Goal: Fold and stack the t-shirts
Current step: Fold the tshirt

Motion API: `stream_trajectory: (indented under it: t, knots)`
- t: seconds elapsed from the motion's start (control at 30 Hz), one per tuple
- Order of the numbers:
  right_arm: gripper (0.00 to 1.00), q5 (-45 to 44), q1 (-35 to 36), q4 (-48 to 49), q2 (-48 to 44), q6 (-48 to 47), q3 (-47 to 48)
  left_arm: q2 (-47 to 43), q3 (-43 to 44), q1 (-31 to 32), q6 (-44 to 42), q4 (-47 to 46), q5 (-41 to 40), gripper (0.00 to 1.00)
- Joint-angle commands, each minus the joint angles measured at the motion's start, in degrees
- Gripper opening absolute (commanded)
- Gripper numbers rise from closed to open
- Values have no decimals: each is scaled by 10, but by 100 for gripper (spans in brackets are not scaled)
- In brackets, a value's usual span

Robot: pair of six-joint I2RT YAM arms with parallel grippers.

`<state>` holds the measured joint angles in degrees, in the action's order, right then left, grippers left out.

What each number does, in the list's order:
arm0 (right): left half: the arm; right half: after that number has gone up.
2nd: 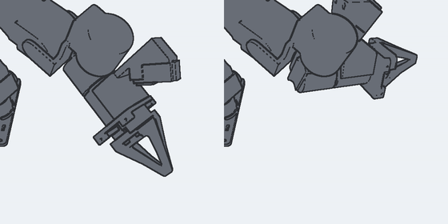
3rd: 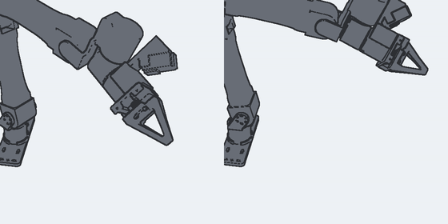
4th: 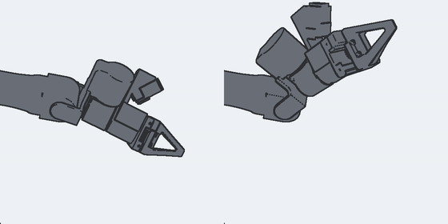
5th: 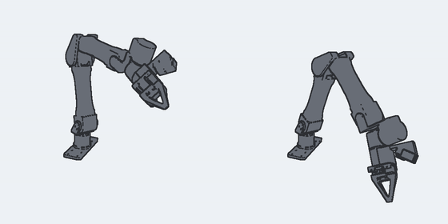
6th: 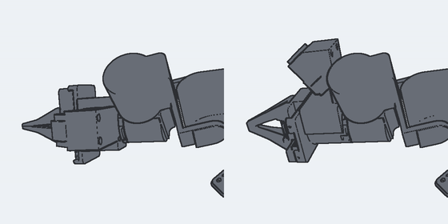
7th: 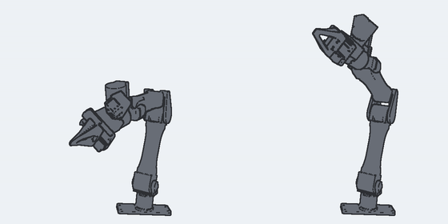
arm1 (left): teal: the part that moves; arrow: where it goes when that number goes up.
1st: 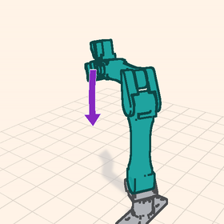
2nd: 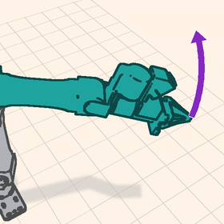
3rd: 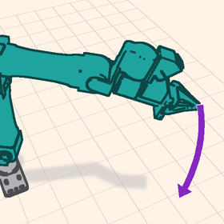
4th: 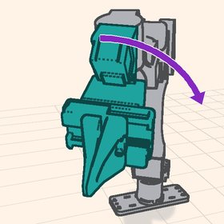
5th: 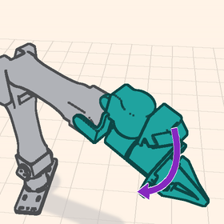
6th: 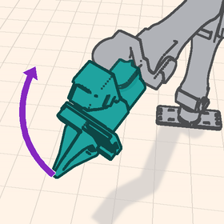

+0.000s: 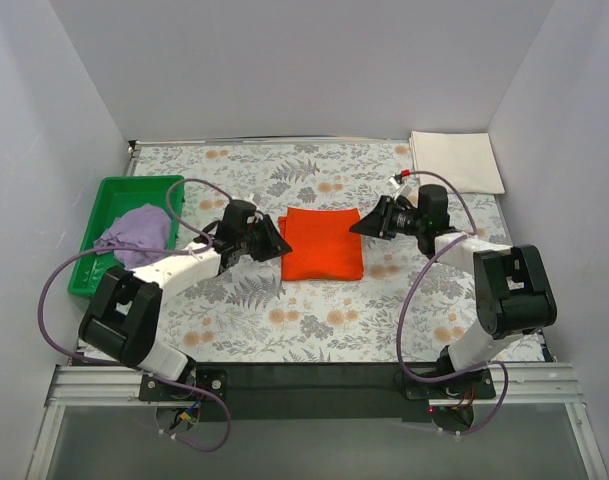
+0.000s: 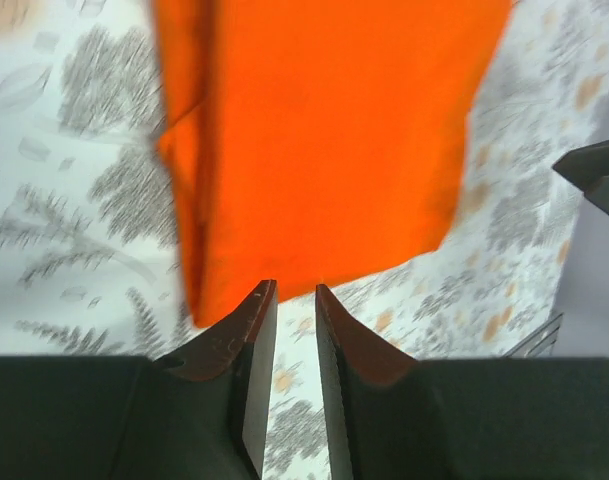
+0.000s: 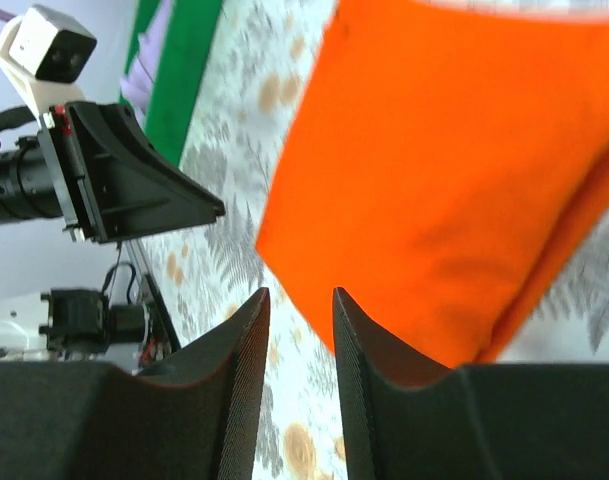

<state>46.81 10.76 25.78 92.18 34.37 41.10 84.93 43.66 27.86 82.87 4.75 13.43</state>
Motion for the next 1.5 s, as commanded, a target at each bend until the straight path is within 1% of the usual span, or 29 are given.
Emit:
stream_trajectory:
  t: [0.0,0.03,0.07,0.17,0.2,0.33,0.4,0.53,0.63,0.7,0.77,0.8,0.83,0.87,0.9,0.93,0.97,1.0,1.03,1.07,1.1,1.13,1.17,1.2,1.23,1.27,1.3,1.37,1.47]
  knots:
    - [34,-20,2,3,11,15,63,15,73,-8,-1,-18,-14,25]
    - [34,-22,2,4,23,17,90,30,89,-13,3,-28,-14,27]
    - [34,-24,3,4,48,19,102,54,131,-15,4,-29,-16,27]
    - [34,-19,3,6,104,23,154,141,215,-22,1,-38,-17,28]
    - [34,-22,2,8,119,18,165,184,235,-23,0,-41,-22,28]
    - [34,-11,-4,22,210,18,211,275,300,-29,13,-44,-33,28]
    - [35,-15,-9,32,236,18,216,313,302,-32,19,-61,-38,27]
    - [35,-7,-37,69,297,46,219,342,285,-38,25,-68,-60,27]
    - [35,-3,-54,83,304,47,209,341,253,-44,37,-80,-59,26]
    - [35,6,-61,81,301,48,213,331,240,-45,25,-80,-52,26]
    - [36,13,-69,68,268,54,206,298,232,-44,6,-77,-48,28]
    - [36,10,-70,54,250,52,193,284,231,-40,-19,-64,-58,29]
    - [38,-2,-72,37,211,45,188,266,232,-37,-40,-56,-66,35]
    - [38,-11,-72,15,190,22,184,236,235,-33,-61,-50,-76,38]
    - [39,-21,-72,-45,171,5,181,221,239,-20,-81,-27,-101,40]
    - [42,-46,-72,-81,138,-13,182,207,247,-12,-125,-18,-117,45]
    - [44,-63,-71,-126,121,-58,187,183,251,-4,-143,-9,-127,47]
    - [45,-103,-71,-209,104,-78,195,172,252,17,-165,6,-166,49]
    - [46,-125,-70,-251,73,-95,200,162,251,29,-199,10,-182,53]
    - [47,-149,-70,-289,57,-112,202,152,249,59,-219,16,-197,57]
    - [48,-198,-69,-350,40,-134,202,137,245,75,-234,23,-215,58]
    - [52,-222,-69,-376,8,-148,201,131,238,92,-262,26,-242,58]
    - [55,-242,-69,-400,-8,-157,199,127,236,126,-274,28,-255,59]
    - [58,-280,-68,-424,-23,-177,194,124,232,145,-285,36,-266,59]
    - [64,-293,-68,-451,-54,-184,187,125,231,162,-296,40,-290,60]
    - [68,-303,-67,-463,-69,-188,167,127,231,180,-313,43,-299,60]
    - [72,-316,-68,-470,-99,-191,155,140,234,216,-326,47,-311,60]
    - [75,-321,-68,-483,-125,-199,121,159,241,268,-364,50,-342,60]
    - [77,-340,-69,-495,-167,-199,90,204,268,307,-395,50,-369,59]
